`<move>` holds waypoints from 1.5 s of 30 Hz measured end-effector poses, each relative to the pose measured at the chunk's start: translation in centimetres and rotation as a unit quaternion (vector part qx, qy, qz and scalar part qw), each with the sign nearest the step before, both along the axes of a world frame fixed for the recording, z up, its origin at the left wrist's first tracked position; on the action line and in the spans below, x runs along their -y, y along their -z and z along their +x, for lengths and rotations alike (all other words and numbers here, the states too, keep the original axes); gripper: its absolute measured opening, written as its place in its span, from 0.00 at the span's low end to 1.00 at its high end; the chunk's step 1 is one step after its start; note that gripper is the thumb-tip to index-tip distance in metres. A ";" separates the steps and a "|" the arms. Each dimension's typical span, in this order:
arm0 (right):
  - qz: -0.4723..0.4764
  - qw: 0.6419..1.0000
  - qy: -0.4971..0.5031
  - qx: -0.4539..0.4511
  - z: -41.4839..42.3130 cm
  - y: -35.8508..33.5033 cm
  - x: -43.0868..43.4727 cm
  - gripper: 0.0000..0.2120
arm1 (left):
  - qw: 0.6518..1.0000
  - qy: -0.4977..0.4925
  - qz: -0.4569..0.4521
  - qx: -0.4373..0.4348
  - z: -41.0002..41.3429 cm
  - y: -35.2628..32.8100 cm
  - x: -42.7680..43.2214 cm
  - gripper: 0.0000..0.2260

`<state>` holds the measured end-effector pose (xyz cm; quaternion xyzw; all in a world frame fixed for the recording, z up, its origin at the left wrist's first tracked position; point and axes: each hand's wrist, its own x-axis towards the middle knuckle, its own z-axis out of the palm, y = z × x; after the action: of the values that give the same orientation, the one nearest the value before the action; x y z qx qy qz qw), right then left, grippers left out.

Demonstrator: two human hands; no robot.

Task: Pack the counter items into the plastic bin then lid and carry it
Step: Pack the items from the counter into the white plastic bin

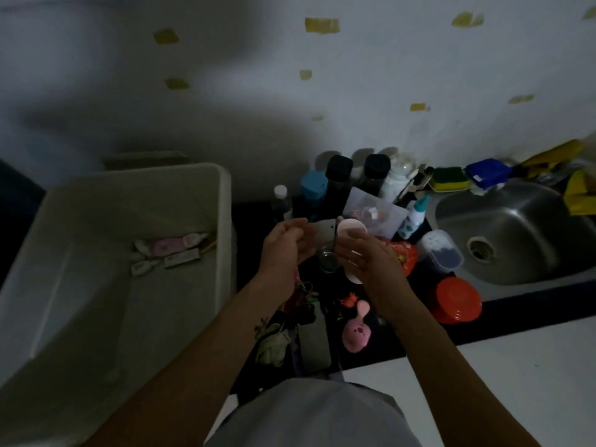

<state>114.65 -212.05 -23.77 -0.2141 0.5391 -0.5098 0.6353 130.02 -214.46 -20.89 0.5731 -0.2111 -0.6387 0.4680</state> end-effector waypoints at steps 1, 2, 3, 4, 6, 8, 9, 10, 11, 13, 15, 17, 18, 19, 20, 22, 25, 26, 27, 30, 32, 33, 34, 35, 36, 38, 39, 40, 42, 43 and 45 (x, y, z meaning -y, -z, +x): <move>0.009 1.000 -0.008 -0.008 -0.8 0.6 -0.2 0.12 | 1.000 0.007 0.007 0.008 -0.6 0.6 -0.3 0.09; 0.018 1.000 -0.017 -0.018 -1.7 1.2 -0.4 0.12 | 1.000 0.013 0.017 0.016 -1.2 1.3 -0.5 0.09; 0.026 0.999 -0.025 -0.026 -2.4 1.7 -0.6 0.12 | 0.999 0.014 0.025 0.023 -1.7 1.9 -0.7 0.10; 0.038 0.998 -0.032 -0.030 -3.1 2.5 -0.6 0.12 | 0.999 0.012 0.037 0.031 -2.3 2.7 -0.9 0.09; 0.054 0.997 -0.039 -0.032 -4.0 3.9 -0.8 0.13 | 0.997 0.007 0.054 0.046 -2.8 4.3 -1.4 0.09; 0.071 0.996 -0.051 -0.034 -4.7 5.4 -0.7 0.12 | 0.995 -0.001 0.072 0.064 -3.3 6.1 -2.1 0.09; 0.078 0.994 -0.060 -0.038 -5.0 6.2 -0.6 0.12 | 0.994 -0.005 0.081 0.068 -3.4 7.0 -2.6 0.08; 0.085 0.993 -0.073 -0.046 -5.2 7.0 -0.6 0.12 | 0.993 -0.009 0.091 0.071 -3.5 7.9 -3.0 0.08; 0.093 0.990 -0.088 -0.057 -5.4 7.9 -0.6 0.13 | 0.992 -0.014 0.101 0.076 -3.6 8.7 -3.6 0.08; 0.104 0.985 -0.110 -0.080 -5.6 9.3 -0.8 0.12 | 0.989 -0.029 0.119 0.087 -3.7 10.2 -4.8 0.07; 0.095 0.978 -0.139 -0.120 -5.9 10.4 -1.1 0.10 | 0.986 -0.049 0.137 0.088 -4.1 11.3 -5.9 0.07; 0.073 0.969 -0.170 -0.167 -6.3 11.0 -1.5 0.09 | 0.983 -0.060 0.155 0.084 -4.6 12.3 -7.1 0.09; 0.063 0.964 -0.176 -0.190 -6.6 11.3 -1.6 0.09 | 0.981 -0.057 0.162 0.084 -4.8 12.7 -7.6 0.09; 0.055 0.958 -0.186 -0.212 -6.9 11.7 -1.8 0.09 | 0.981 -0.055 0.167 0.083 -5.2 13.1 -8.1 0.08; 0.049 0.951 -0.199 -0.231 -7.1 12.1 -1.9 0.08 | 0.980 -0.051 0.171 0.084 -5.6 13.4 -8.4 0.08; 0.039 0.932 -0.236 -0.271 -7.8 13.1 -2.4 0.08 | 0.980 -0.048 0.174 0.079 -6.3 13.9 -8.8 0.08; -0.005 0.901 -0.301 -0.313 -8.8 13.8 -3.5 0.10 | 0.980 -0.039 0.170 0.096 -7.2 14.8 -9.1 0.07; -0.029 0.887 -0.321 -0.330 -9.0 13.9 -3.8 0.10 | 0.979 -0.036 0.170 0.102 -7.3 15.1 -9.3 0.07; -0.051 0.871 -0.338 -0.353 -9.2 14.0 -4.2 0.11 | 0.979 -0.036 0.171 0.104 -7.5 15.3 -9.4 0.07; -0.090 0.794 -0.398 -0.450 -9.0 15.2 -5.0 0.18 | 0.979 -0.034 0.176 0.100 -7.8 15.6 -9.8 0.08; -0.081 0.737 -0.450 -0.499 -8.6 16.3 -5.7 0.22 | 0.979 -0.038 0.177 0.093 -8.0 15.7 -10.3 0.09; -0.071 0.719 -0.467 -0.510 -8.5 16.8 -6.0 0.24 | 0.979 -0.038 0.177 0.090 -8.1 15.6 -10.5 0.08; -0.067 0.713 -0.471 -0.515 -8.3 17.1 -6.3 0.25 | 0.980 -0.034 0.178 0.085 -8.2 15.6 -10.7 0.08; -0.070 0.714 -0.466 -0.518 -8.1 17.3 -6.5 0.24 | 0.980 -0.029 0.180 0.078 -8.3 15.5 -11.0 0.08; -0.073 0.718 -0.460 -0.517 -7.9 17.4 -6.6 0.24 | 0.980 -0.026 0.182 0.071 -8.4 15.4 -11.2 0.08; -0.072 0.736 -0.442 -0.508 -7.6 17.3 -6.8 0.21 | 0.980 -0.025 0.185 0.067 -8.4 15.3 -11.6 0.08; -0.072 0.748 -0.432 -0.498 -7.5 17.1 -6.8 0.18 | 0.980 -0.028 0.184 0.067 -8.4 15.5 -11.8 0.08; -0.071 0.765 -0.417 -0.486 -7.6 16.7 -6.9 0.16 | 0.980 -0.028 0.183 0.070 -8.3 15.6 -11.9 0.09; -0.065 0.808 -0.373 -0.452 -7.8 15.7 -7.1 0.14 | 0.981 -0.023 0.178 0.076 -8.0 15.5 -12.1 0.08; -0.062 0.832 -0.347 -0.428 -7.8 14.9 -7.3 0.13 | 0.981 -0.021 0.176 0.076 -7.8 15.5 -12.1 0.08; -0.069 0.869 -0.315 -0.375 -7.9 13.6 -7.5 0.12 | 0.983 -0.013 0.172 0.063 -7.5 15.2 -12.0 0.09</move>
<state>106.78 -204.58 -37.37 -0.5910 0.6043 -0.1994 0.4958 122.53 -202.49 -36.11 0.6871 -0.1200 -0.6215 0.3568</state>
